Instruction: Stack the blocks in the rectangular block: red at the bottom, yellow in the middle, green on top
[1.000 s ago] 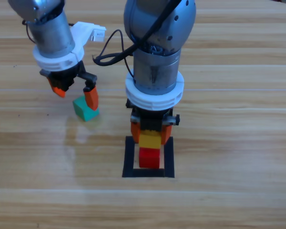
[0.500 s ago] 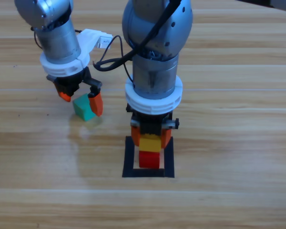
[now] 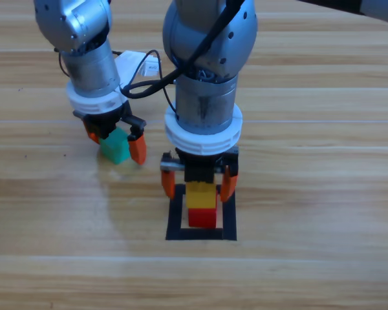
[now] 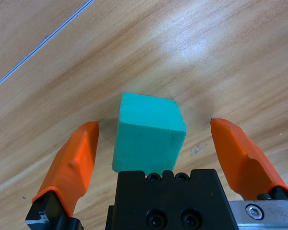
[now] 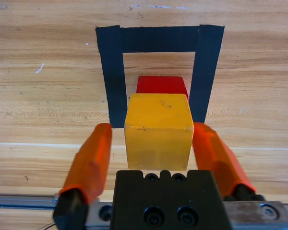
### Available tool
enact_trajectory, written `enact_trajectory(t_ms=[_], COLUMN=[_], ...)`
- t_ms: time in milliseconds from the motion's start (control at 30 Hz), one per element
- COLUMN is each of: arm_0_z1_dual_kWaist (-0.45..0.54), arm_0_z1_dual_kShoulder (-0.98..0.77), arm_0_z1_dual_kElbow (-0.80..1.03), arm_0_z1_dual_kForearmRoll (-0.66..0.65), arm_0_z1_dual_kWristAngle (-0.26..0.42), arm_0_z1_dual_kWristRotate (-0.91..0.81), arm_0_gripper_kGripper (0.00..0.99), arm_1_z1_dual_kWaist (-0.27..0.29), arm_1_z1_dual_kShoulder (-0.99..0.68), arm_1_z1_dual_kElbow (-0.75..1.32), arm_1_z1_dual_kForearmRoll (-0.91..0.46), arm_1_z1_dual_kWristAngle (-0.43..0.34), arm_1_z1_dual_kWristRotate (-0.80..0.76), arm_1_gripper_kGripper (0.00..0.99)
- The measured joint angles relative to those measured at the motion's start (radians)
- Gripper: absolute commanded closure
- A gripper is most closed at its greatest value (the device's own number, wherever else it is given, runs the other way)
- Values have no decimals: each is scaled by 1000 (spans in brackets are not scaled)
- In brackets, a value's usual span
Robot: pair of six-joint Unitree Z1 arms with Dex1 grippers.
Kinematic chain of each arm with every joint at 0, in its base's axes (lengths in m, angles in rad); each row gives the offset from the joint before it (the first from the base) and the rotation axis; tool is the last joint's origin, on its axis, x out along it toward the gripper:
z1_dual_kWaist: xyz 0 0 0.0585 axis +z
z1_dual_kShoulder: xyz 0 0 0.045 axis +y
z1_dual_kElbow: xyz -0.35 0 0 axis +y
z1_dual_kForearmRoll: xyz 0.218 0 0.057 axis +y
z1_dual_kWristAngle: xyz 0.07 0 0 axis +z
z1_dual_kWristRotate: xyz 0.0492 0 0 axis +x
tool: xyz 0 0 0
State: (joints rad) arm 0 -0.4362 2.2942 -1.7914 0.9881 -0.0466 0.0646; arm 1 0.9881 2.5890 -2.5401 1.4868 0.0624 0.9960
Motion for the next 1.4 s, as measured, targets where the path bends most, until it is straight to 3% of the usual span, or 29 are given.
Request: enact_trajectory(t_ms=[167,367,567,667,733,867,900,1000,1167,1400], arm_0_z1_dual_kWaist=[0,0,-1,0,0,1,1,1,1,0], arm_0_z1_dual_kShoulder=[1,3,5,5,5,3,0,-3,-5,-12], arm_0_z1_dual_kElbow=[0,0,12,19,22,31,38,43,48,53], arm_0_z1_dual_kForearmRoll=[-3,-6,-32,-57,-62,-78,-90,-93,-96,-86], arm_0_z1_dual_kWristAngle=[0,0,2,7,8,11,11,12,12,11], arm_0_z1_dual_kWristRotate=[0,0,0,-2,-3,-3,-3,-3,-22,-187], arm_0_gripper_kGripper=[1,8,172,274,386,745,807,915,916,990], arm_1_z1_dual_kWaist=[1,2,3,0,-13,-74,-103,-144,-157,-160], arm_1_z1_dual_kShoulder=[-18,-148,-326,-437,-547,-764,-874,-1088,-1295,-1362], arm_1_z1_dual_kElbow=[-34,-35,-19,186,496,1060,1261,1437,1443,1469], arm_1_z1_dual_kForearmRoll=[0,-2,-8,-105,-315,-788,-914,-952,-952,-952], arm_1_z1_dual_kWristAngle=[-68,-175,-190,-188,-131,104,163,184,177,196], arm_1_z1_dual_kWristRotate=[-84,-319,-572,-657,-730,-867,-967,-1089,-1190,-1214], arm_1_gripper_kGripper=[0,0,0,13,24,22,22,22,22,22])
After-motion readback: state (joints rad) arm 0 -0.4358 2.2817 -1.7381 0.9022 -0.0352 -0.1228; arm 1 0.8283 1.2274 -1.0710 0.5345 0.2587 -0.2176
